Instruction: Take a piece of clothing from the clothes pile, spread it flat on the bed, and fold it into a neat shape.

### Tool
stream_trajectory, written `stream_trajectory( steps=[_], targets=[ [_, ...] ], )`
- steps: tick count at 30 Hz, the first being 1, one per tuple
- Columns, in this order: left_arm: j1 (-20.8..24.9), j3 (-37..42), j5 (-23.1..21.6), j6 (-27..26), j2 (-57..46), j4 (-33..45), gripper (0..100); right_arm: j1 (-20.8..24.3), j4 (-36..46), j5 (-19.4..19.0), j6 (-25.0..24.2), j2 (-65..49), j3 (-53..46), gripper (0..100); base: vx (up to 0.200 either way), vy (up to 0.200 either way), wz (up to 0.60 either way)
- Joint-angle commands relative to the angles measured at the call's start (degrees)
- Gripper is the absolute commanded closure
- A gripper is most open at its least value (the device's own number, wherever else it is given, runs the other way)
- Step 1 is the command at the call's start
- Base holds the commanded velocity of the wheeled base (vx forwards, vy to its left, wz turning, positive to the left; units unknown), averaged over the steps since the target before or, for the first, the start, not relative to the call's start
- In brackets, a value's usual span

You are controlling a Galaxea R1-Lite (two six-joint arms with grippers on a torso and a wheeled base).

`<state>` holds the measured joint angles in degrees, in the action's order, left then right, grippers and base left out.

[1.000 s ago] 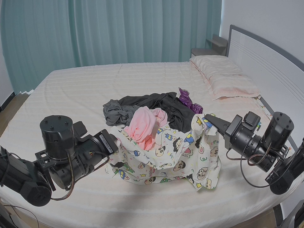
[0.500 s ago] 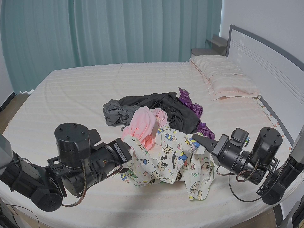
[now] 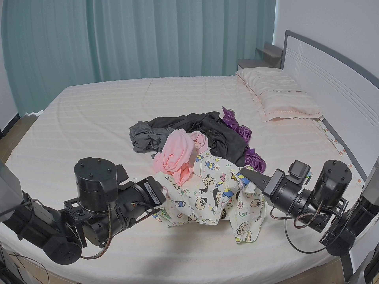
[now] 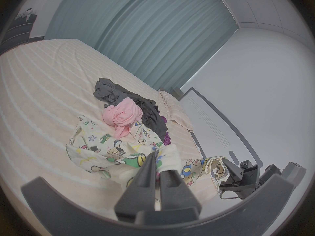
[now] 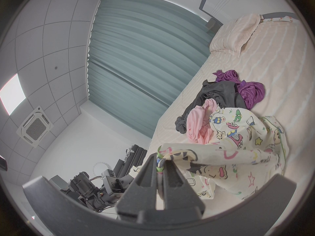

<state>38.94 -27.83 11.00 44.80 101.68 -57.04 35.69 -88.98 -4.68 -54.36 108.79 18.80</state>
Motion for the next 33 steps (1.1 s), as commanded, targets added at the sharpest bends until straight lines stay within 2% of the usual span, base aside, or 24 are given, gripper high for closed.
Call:
stream_trajectory(
  steps=[1,7,12,16,19,33],
  targets=[
    [0.3,0.1,0.0,0.0,-0.1,0.0,100,0.3,-0.5,0.0,0.0,-0.2,0.0,100,-0.2,0.0,0.0],
    [1.1,0.9,0.4,-0.1,-0.1,0.0,100,0.3,-0.5,0.0,0.0,-0.9,0.0,100,-0.2,0.0,0.0],
    [1.1,0.5,0.7,-0.1,-0.1,0.0,100,0.1,-0.5,0.0,0.0,-0.7,0.0,100,0.0,0.0,0.0],
    [0.8,-0.3,3.7,0.1,0.4,-0.2,100,0.2,-0.5,-0.1,0.0,-0.6,0.0,100,0.0,0.0,0.0],
    [0.9,-0.3,3.9,0.1,0.4,-0.2,100,0.2,-0.5,0.0,0.0,-0.6,0.0,100,0.0,0.0,0.0],
    [0.6,0.1,4.2,-0.2,0.2,-0.1,100,-0.4,-0.5,0.0,-0.1,-0.3,0.3,100,0.0,0.2,0.0]
  ],
)
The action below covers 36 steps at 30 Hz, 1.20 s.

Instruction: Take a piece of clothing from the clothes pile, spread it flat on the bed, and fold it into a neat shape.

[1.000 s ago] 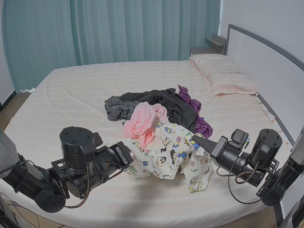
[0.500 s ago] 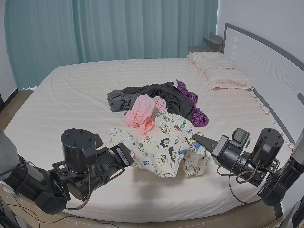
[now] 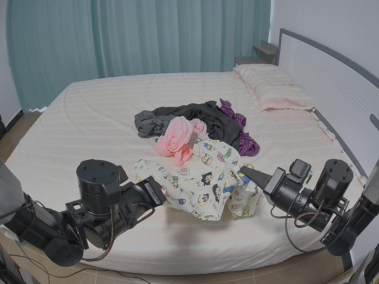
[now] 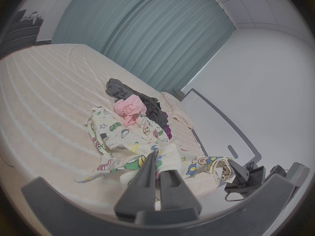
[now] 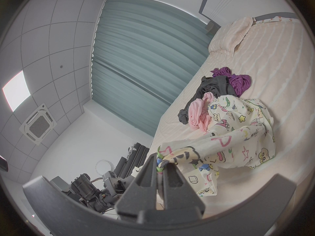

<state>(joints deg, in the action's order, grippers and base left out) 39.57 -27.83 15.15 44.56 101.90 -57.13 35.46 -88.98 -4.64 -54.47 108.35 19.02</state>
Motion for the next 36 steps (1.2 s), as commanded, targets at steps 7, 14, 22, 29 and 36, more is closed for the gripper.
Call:
stream_trajectory(
  steps=[7,14,22,29,36],
  targets=[
    [0.0,0.1,0.7,-0.2,-0.2,0.3,100,-0.5,-0.5,0.1,0.0,0.3,0.3,100,0.0,0.2,0.0],
    [0.3,0.2,1.6,-1.1,-0.2,0.2,100,-0.5,-0.5,0.4,0.0,0.4,0.3,100,0.0,0.2,0.0],
    [0.3,0.2,1.6,-1.1,-0.3,0.1,100,-0.9,-0.5,0.4,0.0,0.4,0.3,100,0.0,0.2,0.0],
    [0.3,0.2,1.6,-1.1,-0.3,0.1,100,-1.1,-0.5,0.4,0.0,0.3,0.4,100,0.0,0.2,0.0],
    [0.3,0.2,1.5,-1.1,-0.2,0.2,100,-1.4,-0.5,0.4,0.0,0.3,0.7,100,0.0,0.2,0.0]
  ],
)
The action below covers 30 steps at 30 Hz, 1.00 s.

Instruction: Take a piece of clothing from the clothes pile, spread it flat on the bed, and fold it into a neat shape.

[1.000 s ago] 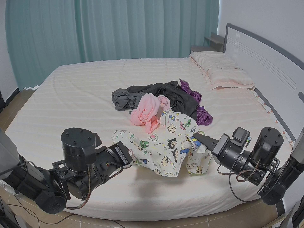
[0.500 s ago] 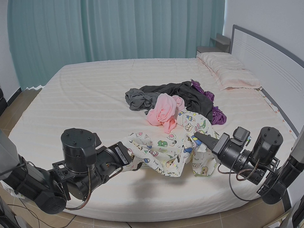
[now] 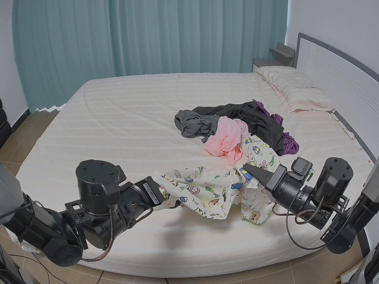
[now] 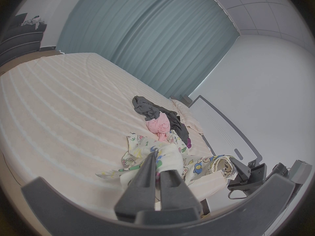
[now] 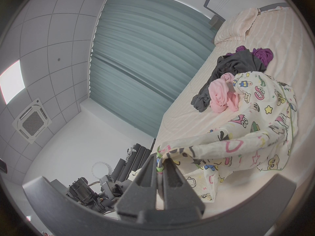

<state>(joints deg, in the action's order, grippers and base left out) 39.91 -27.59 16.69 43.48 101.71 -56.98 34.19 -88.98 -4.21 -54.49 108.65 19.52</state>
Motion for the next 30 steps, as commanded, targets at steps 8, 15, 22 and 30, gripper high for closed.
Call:
stream_trajectory(
  steps=[8,15,22,30],
  targets=[
    [0.0,0.0,0.0,0.0,0.1,0.0,100,-0.3,-0.5,0.0,0.0,0.0,0.2,100,0.0,0.2,0.0],
    [0.0,0.0,0.0,0.0,0.3,0.1,100,-0.3,-0.5,0.0,0.0,0.1,0.2,100,0.0,0.2,0.0],
    [0.0,-0.1,0.0,0.0,0.3,0.1,100,-0.3,-0.5,0.0,0.0,0.1,0.2,100,0.0,0.2,0.0],
    [0.0,-0.2,0.0,0.0,0.4,0.3,100,-0.3,-0.5,0.0,0.0,0.1,0.2,100,0.0,0.2,0.0]
  ],
)
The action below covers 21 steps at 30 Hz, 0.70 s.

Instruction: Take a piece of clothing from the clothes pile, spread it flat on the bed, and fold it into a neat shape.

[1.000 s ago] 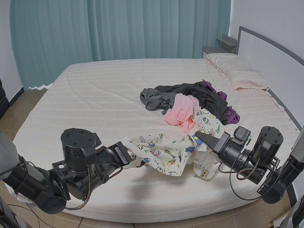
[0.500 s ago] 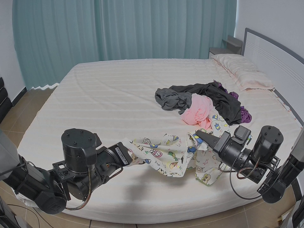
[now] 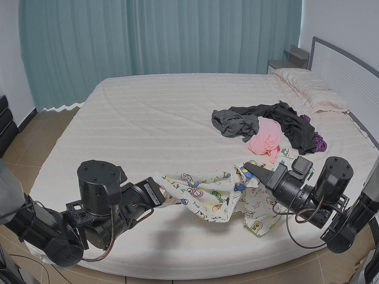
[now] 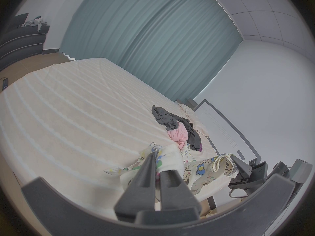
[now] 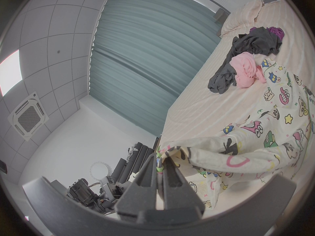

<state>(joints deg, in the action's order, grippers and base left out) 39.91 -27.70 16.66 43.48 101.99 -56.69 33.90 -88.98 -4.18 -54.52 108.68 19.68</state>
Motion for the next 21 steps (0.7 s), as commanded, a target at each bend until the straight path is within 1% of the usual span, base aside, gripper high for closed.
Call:
stream_trajectory(
  steps=[1,21],
  targets=[
    [0.0,-0.1,0.0,0.0,0.1,0.0,100,0.0,-0.5,0.0,0.0,0.0,0.0,100,0.0,0.2,0.0],
    [0.0,-0.2,0.0,0.0,0.1,0.0,100,-0.2,-0.5,0.1,0.0,0.1,0.1,100,0.0,0.2,0.0]
  ],
)
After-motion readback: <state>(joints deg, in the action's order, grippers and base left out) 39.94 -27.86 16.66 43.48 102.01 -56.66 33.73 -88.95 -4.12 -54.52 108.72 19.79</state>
